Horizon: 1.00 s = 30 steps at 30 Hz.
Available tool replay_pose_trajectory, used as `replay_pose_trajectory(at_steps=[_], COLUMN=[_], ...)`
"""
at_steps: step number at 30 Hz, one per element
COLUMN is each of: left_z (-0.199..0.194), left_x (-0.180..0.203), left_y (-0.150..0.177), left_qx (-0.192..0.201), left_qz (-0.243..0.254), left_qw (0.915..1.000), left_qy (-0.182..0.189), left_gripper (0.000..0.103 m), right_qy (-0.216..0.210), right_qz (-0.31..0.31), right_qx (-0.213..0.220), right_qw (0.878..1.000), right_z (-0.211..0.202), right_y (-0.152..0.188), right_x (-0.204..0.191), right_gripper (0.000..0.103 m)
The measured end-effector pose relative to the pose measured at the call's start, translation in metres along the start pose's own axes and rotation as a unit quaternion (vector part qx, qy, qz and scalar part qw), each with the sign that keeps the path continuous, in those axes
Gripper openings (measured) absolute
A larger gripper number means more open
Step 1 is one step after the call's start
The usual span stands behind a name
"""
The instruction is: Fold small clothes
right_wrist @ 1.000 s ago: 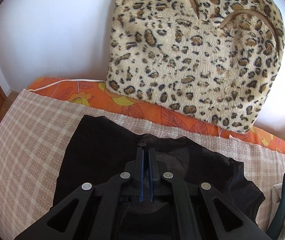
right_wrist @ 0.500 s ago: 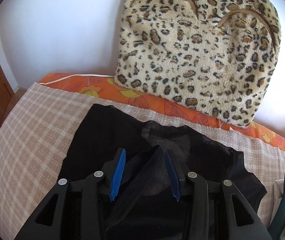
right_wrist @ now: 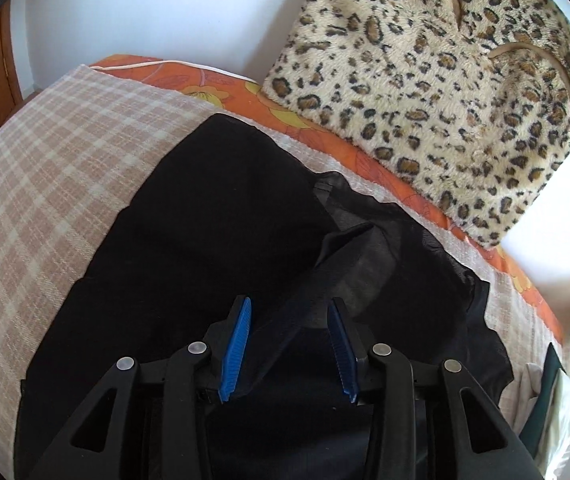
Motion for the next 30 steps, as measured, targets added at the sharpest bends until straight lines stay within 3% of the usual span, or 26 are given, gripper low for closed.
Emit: replay_pose_trajectory(at_steps=[2, 6, 14, 20, 25, 30], left_z=[-0.005, -0.016, -0.013, -0.011, -0.011, -0.001], left_x=[0.005, 0.007, -0.013, -0.020, -0.013, -0.005], left_y=[0.002, -0.005, -0.030, -0.037, -0.043, -0.051], left_qx=[0.006, 0.025, 0.045, 0.047, 0.060, 0.062], left_qz=[0.021, 0.048, 0.054, 0.042, 0.059, 0.064], left_qw=[0.9997, 0.9970, 0.9912, 0.9899, 0.9861, 0.9868], left_qy=[-0.014, -0.055, -0.112, -0.127, -0.143, -0.135], left_gripper=[0.033, 0.033, 0.033, 0.033, 0.036, 0.037], right_qy=[0.009, -0.015, -0.116, -0.148, -0.157, -0.164], right_qz=[0.007, 0.033, 0.117, 0.164, 0.176, 0.202], right_qx=[0.004, 0.017, 0.019, -0.005, 0.008, 0.036], right_qw=[1.000, 0.999, 0.986, 0.975, 0.972, 0.965], right_z=[-0.007, -0.029, -0.044, -0.028, -0.042, -0.070], right_y=[0.005, 0.019, 0.019, 0.008, 0.019, 0.045], right_x=[0.019, 0.046, 0.053, 0.041, 0.054, 0.093], right_gripper=[0.042, 0.046, 0.053, 0.053, 0.054, 0.068])
Point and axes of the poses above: each gripper's, at about its wrist camera, not at the fingertips, and z roughly the way its jaws point, x to its right, y to its underside, the point moved 6 cm from there along z, roughly the way its jaws point, and after that the axes turned 13 degrees about y, right-handed, at the moved point
